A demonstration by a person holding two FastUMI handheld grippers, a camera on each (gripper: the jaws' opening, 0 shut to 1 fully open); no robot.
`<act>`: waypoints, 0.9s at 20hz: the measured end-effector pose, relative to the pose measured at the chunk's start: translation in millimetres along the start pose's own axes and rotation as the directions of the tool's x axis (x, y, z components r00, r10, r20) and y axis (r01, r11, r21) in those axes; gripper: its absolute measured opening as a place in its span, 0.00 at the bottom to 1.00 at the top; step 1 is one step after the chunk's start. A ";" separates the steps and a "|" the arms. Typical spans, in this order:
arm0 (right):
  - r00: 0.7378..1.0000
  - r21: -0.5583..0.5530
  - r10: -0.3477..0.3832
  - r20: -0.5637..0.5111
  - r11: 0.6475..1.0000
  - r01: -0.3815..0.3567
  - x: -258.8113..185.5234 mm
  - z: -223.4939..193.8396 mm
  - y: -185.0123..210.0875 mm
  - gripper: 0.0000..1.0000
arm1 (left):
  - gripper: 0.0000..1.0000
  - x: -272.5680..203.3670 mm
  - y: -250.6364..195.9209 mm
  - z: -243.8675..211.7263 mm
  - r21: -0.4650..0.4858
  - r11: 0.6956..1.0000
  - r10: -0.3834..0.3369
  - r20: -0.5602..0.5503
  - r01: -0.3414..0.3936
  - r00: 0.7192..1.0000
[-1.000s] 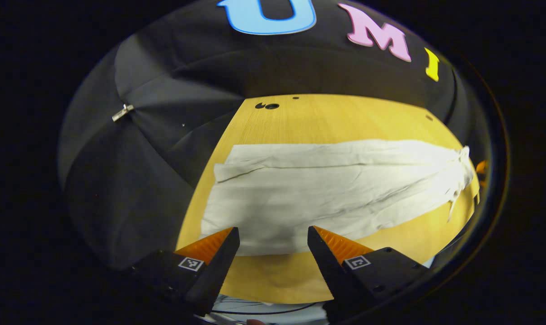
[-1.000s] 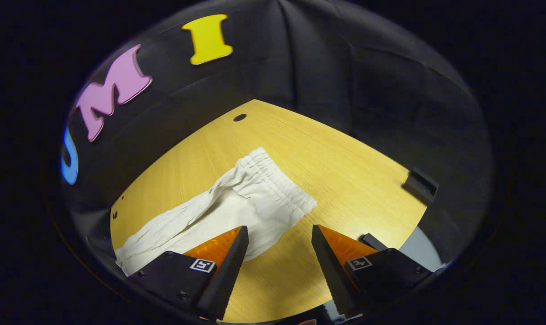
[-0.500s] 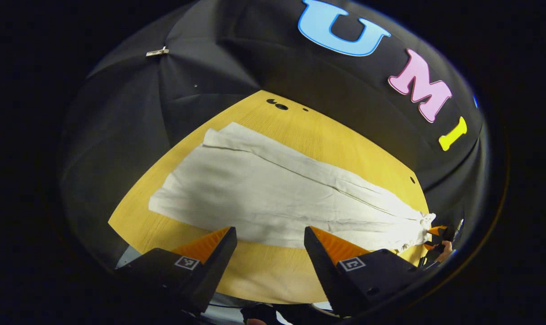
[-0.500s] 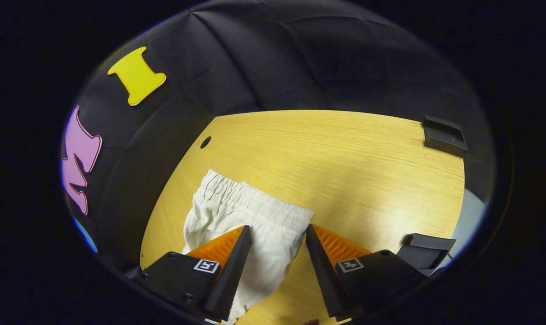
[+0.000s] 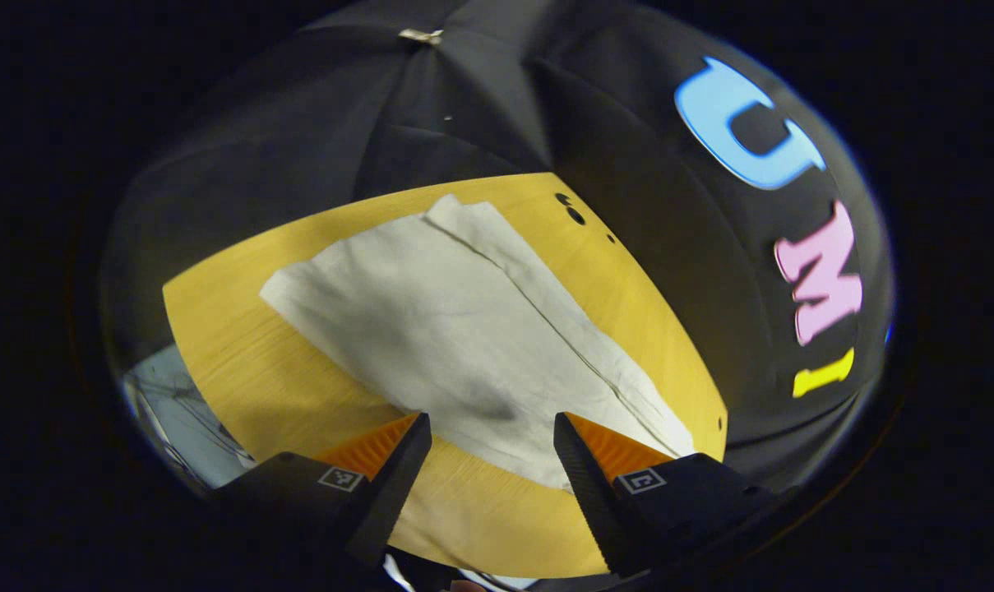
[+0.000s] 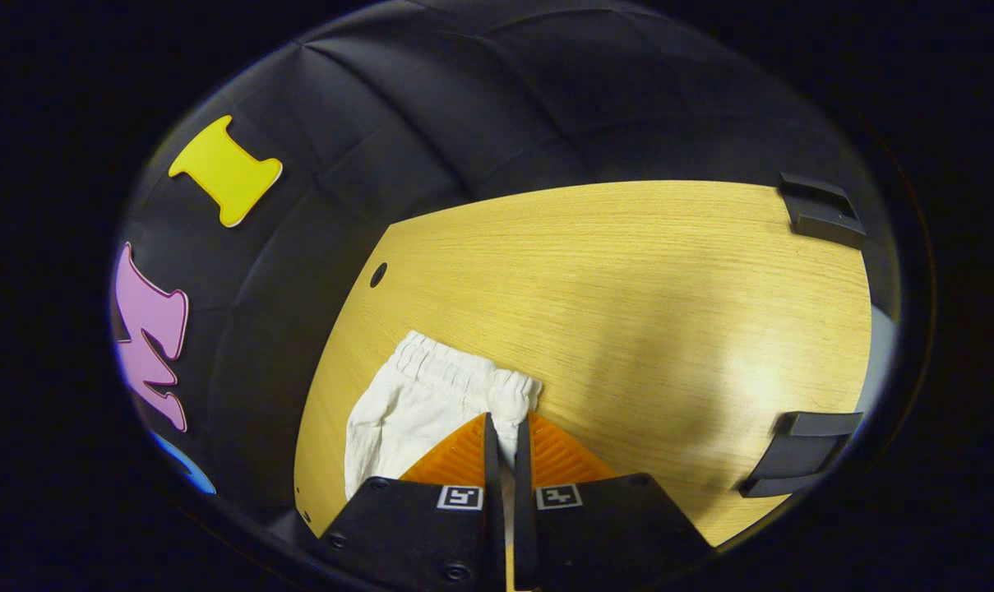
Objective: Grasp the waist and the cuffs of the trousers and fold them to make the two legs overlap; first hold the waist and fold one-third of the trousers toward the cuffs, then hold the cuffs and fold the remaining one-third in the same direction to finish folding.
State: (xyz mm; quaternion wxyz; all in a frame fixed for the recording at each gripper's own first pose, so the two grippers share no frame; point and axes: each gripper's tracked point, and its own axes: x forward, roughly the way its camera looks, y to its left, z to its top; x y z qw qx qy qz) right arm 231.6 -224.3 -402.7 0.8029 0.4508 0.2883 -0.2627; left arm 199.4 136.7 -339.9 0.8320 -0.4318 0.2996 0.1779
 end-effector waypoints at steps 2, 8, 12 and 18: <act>1.000 -0.024 -0.002 -0.007 1.000 0.002 0.9 -0.4 0.0 0.09 | 0.96 1.2 10.8 2.9 -0.101 0.995 0.007 0.006 -0.006 1.000; 1.000 -0.093 0.011 -0.028 0.996 -0.013 1.3 1.4 -0.6 0.08 | 0.93 29.9 17.6 29.2 -0.151 0.989 0.016 0.046 -0.009 0.999; 0.999 -0.099 0.027 -0.028 0.995 -0.030 3.4 0.7 -0.9 0.08 | 0.92 55.2 5.9 57.2 -0.136 0.991 0.019 0.094 -0.006 0.995; 0.998 -0.096 0.042 -0.036 0.994 -0.045 5.1 0.3 2.5 0.08 | 0.62 97.8 0.8 81.8 -0.236 0.969 0.091 0.083 -0.069 0.992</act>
